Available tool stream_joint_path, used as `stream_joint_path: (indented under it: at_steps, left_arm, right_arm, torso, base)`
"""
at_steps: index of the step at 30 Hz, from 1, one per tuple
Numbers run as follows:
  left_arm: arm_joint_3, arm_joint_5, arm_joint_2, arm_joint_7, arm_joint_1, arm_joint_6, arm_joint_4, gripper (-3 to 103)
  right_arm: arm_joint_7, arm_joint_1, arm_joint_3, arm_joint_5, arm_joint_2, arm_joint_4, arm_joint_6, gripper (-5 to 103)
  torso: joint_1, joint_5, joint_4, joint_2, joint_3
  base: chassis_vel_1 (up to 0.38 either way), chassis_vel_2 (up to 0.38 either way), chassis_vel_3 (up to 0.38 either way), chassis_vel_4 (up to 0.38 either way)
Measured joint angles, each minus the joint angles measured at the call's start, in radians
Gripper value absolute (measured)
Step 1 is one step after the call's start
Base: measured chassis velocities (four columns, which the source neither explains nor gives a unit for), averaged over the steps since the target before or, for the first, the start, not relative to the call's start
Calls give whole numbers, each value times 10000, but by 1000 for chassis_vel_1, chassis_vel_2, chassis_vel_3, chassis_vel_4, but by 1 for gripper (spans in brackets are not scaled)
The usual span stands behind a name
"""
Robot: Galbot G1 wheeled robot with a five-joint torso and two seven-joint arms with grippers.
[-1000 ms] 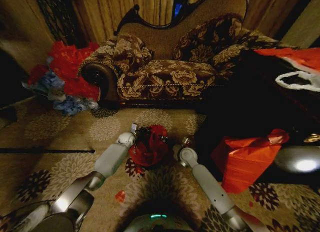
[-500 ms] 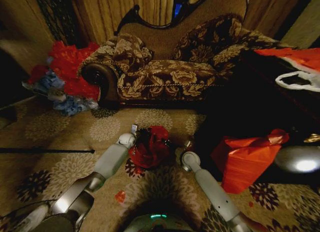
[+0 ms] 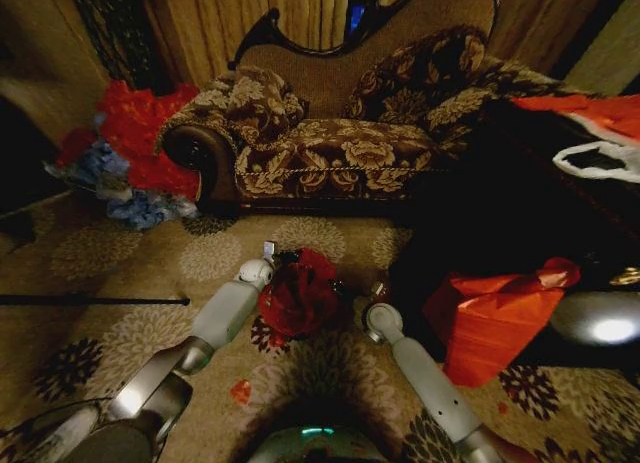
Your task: Place a garbage bag over the trash bin.
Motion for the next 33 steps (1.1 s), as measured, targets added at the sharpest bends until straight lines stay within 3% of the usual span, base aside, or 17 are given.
stream_joint_path:
  at_steps: [8, 17, 28, 33]
  left_arm:
    - [2, -322, -190, -57, -338, 398, 819, 0]
    - [-129, -1187, -530, -700, -779, 1789, 1423, 0]
    - [-331, -1342, -825, -555, -1080, 2344, 2140, 0]
    - [-350, -1286, -870, -787, -1057, 2545, 1940, 0]
  right_arm:
    - [-120, 145, -12, -205, 134, -551, 17, 0]
    - [-401, 191, -73, -623, 286, -953, 30, 0]
    - [-469, 122, -120, -801, 263, -987, 113, 0]
    - [-459, 5, -157, -859, 246, -815, 127, 0]
  torso:
    - [-2, -3, 0, 2, -2]
    - [-2, -3, 0, 3, -3]
    - [-5, -1, 2, 6, -5]
    - [-4, -4, 2, 6, -3]
  base:
    - [0, 0, 0, 0]
    - [0, 0, 0, 0]
    - [0, 0, 0, 0]
    - [0, 0, 0, 0]
